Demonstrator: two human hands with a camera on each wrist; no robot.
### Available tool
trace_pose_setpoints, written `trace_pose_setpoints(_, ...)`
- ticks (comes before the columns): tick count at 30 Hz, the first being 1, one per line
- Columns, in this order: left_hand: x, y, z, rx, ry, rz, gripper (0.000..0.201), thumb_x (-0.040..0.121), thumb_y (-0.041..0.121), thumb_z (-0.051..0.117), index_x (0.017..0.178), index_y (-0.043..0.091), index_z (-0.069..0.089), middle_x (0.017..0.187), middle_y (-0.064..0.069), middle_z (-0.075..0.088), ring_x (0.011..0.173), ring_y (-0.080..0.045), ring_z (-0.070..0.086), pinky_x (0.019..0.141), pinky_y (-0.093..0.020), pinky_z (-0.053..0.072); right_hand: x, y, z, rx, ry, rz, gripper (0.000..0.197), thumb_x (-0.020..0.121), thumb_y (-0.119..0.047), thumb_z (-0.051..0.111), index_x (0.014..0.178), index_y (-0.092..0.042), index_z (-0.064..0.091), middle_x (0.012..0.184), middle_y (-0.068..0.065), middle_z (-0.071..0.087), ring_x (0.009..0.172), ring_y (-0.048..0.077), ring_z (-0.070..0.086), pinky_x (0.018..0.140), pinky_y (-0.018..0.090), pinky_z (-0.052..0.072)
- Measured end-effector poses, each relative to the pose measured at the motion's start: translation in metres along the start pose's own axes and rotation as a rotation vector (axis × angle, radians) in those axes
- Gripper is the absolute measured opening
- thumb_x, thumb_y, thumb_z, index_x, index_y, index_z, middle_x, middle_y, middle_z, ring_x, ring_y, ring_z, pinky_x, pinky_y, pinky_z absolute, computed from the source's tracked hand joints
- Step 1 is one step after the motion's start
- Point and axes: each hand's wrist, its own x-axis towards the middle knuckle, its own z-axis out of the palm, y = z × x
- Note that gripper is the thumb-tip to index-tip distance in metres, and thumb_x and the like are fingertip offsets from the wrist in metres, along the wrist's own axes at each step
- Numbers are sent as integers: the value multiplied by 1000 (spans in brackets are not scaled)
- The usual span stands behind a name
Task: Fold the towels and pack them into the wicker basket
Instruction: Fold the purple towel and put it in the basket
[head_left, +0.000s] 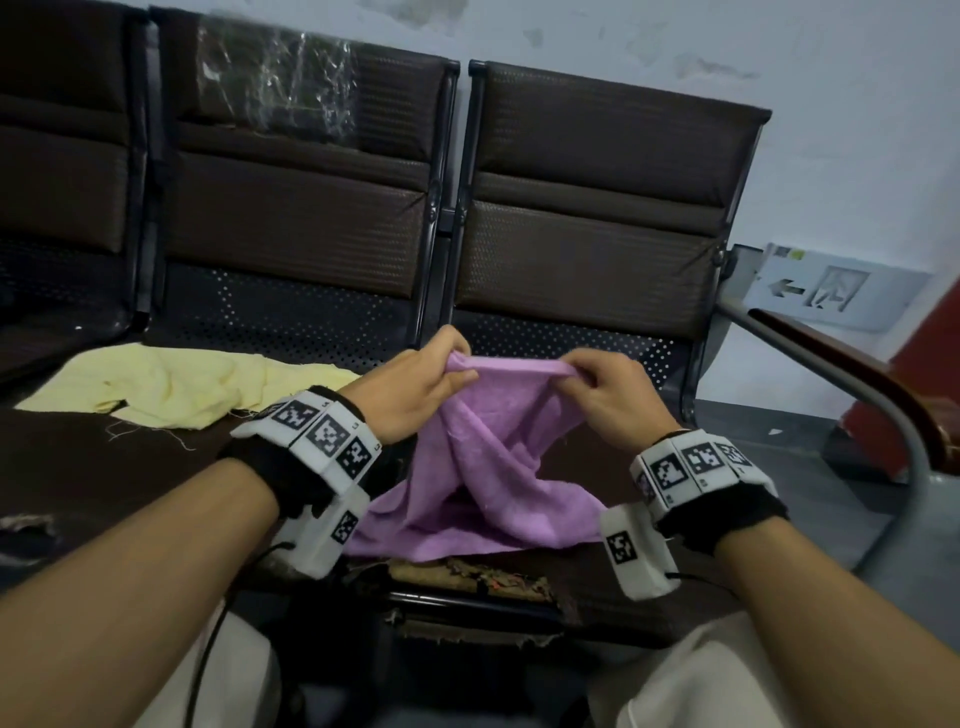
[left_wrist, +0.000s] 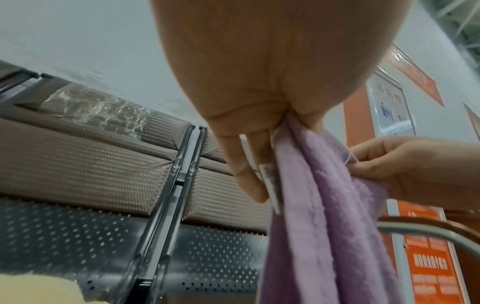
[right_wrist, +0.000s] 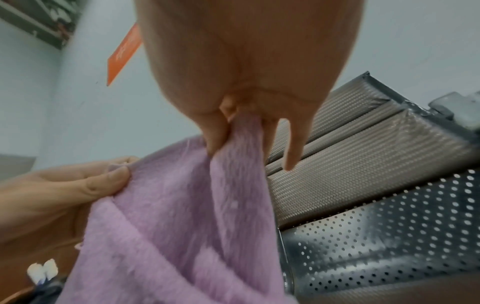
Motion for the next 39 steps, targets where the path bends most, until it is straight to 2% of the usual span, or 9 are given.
trace_pose_setpoints(5, 5, 14, -27, -168, 193, -54, 19, 98, 26, 45, 89, 12, 54, 69, 2, 57, 61, -13, 56, 62, -34, 46, 14, -21, -18, 398, 372, 44, 8, 86, -19, 67, 81, -18, 61, 73, -13, 59, 67, -1, 51, 66, 22, 42)
trace_pose_setpoints(9, 24, 23, -56, -59, 265, -53, 20, 98, 27, 44, 83, 16, 50, 70, 4, 55, 63, -8, 52, 56, -19, 37, 42, -35, -39, 385, 411, 15, 10, 83, -29, 70, 78, -25, 62, 75, -15, 62, 69, -5, 53, 67, 16, 43)
trace_pose_setpoints(15, 67, 23, -88, 66, 208, -129, 24, 101, 26, 32, 101, 10, 49, 95, -17, 64, 93, -33, 58, 78, -36, 42, 88, -43, -59, 368, 474, 8, 12, 77, -28, 76, 73, -26, 64, 76, -13, 66, 73, 2, 58, 73, 20, 47)
trace_pose_setpoints(19, 95, 29, -90, 54, 276, -174, 30, 102, 26, 30, 110, 4, 49, 110, -22, 61, 105, -36, 55, 80, -35, 37, 104, -44, -64, 353, 486, 27, 7, 82, -24, 71, 83, -20, 66, 81, -5, 66, 78, 8, 58, 77, 25, 47)
trace_pose_setpoints(24, 92, 38, -78, -259, 467, -69, 25, 101, 23, 37, 100, 4, 53, 90, -6, 56, 85, -23, 52, 78, -36, 41, 87, -45, -70, 404, 553, -17, 7, 87, -23, 67, 85, -20, 61, 78, -18, 60, 67, -16, 53, 66, 4, 40)
trace_pose_setpoints(27, 63, 39, -56, -337, 508, -52, 22, 99, 23, 41, 96, 7, 55, 81, 3, 55, 79, -15, 50, 74, -33, 39, 52, -40, -54, 432, 495, 4, 7, 89, -23, 64, 88, -18, 59, 80, -16, 59, 67, -18, 52, 63, 1, 38)
trace_pose_setpoints(33, -17, 27, 6, -309, 339, -186, 19, 97, 25, 47, 96, 10, 59, 87, -1, 63, 84, -17, 55, 78, -34, 42, -46, -18, 5, 415, 292, 201, 9, 88, -23, 64, 83, -18, 59, 76, -12, 60, 71, -1, 54, 71, 22, 43)
trace_pose_setpoints(37, -61, 18, 42, -308, 94, -265, 19, 97, 28, 46, 94, 16, 59, 85, 8, 61, 80, -7, 54, 67, -14, 40, -97, -4, 27, 402, 179, 327, 10, 85, -29, 67, 81, -22, 62, 82, -10, 66, 81, 5, 61, 77, 27, 47)
trace_pose_setpoints(39, -73, 13, 55, -333, 10, -324, 19, 98, 30, 43, 91, 20, 57, 83, 13, 58, 76, -1, 52, 65, -15, 38, -110, -1, 32, 392, 140, 364, 14, 84, -32, 68, 86, -18, 64, 88, -4, 69, 88, 13, 63, 83, 34, 50)
